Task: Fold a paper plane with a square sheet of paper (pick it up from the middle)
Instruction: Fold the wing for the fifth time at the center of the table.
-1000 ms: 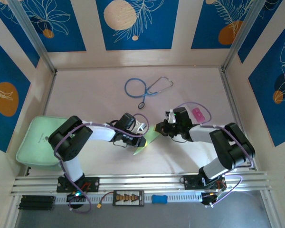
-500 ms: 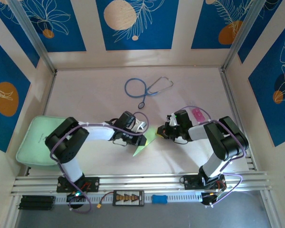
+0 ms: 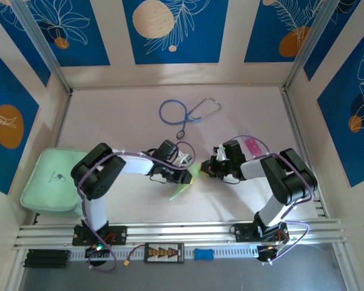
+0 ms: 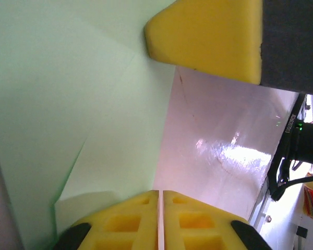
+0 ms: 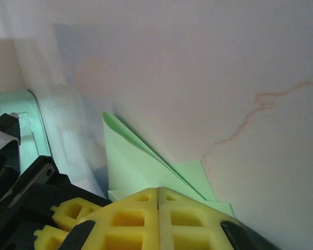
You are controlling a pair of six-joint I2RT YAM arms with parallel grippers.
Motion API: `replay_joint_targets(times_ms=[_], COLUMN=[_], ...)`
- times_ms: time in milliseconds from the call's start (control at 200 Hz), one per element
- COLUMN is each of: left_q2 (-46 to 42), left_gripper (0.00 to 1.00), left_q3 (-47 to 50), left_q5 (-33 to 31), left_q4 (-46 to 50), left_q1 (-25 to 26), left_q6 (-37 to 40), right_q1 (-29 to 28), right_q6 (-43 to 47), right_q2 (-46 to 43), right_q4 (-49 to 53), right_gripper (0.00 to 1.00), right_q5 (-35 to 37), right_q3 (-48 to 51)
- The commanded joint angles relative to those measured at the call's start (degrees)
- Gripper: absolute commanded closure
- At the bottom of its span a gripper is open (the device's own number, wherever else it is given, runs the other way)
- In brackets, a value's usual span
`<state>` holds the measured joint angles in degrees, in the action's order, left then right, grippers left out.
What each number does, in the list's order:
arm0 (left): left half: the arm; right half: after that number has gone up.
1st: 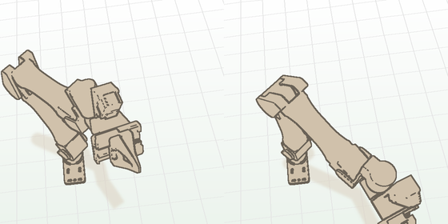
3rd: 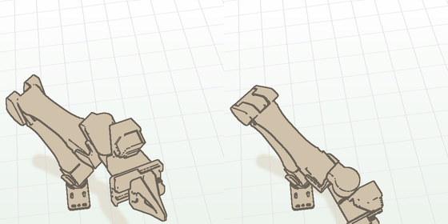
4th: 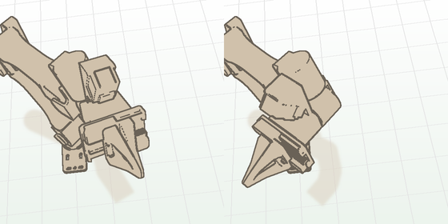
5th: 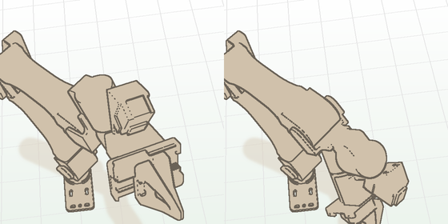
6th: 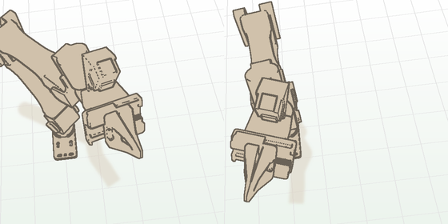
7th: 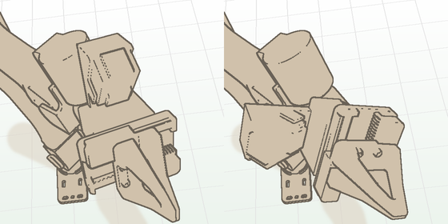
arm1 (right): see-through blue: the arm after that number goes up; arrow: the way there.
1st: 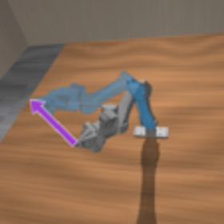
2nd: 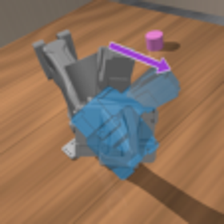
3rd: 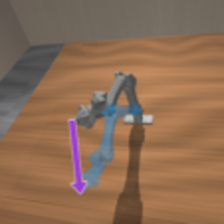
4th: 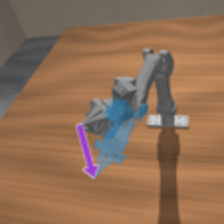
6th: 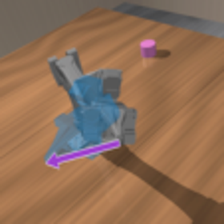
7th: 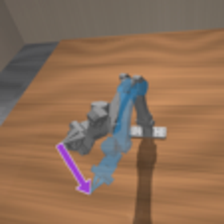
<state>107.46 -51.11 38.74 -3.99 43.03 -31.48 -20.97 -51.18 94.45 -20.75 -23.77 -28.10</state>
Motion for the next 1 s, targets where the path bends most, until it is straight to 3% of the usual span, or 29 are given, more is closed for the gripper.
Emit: replay_joint_targets(times_ms=[0,435,695,995], left_q2=[0.14,-8.05,-10.52,-10.38], left_gripper=[0.87,0.83,0.83,0.85], left_q3=[2.96,5.66,11.04,9.15], left_q5=[-2.22,-5.24,-4.91,-6.8], left_q4=[2.75,8.71,5.32,5.75], left_q1=[0.38,0.41,0.4,0.41], left_q6=[1.31,3.02,1.03,1.16], right_q1=[0.05,0.3,0.21,-2.38], right_q6=[1.71,2.27,1.96,2.64], right_q2=[1.95,1.93,1.22,-10.2], right_q4=[4.58,6.04,4.96,9.9], right_gripper=[0.98,0.98,0.98,0.95], right_q5=[3.82,3.82,3.15,4.83], right_q3=[1.25,0.19,0.16,-1.69])
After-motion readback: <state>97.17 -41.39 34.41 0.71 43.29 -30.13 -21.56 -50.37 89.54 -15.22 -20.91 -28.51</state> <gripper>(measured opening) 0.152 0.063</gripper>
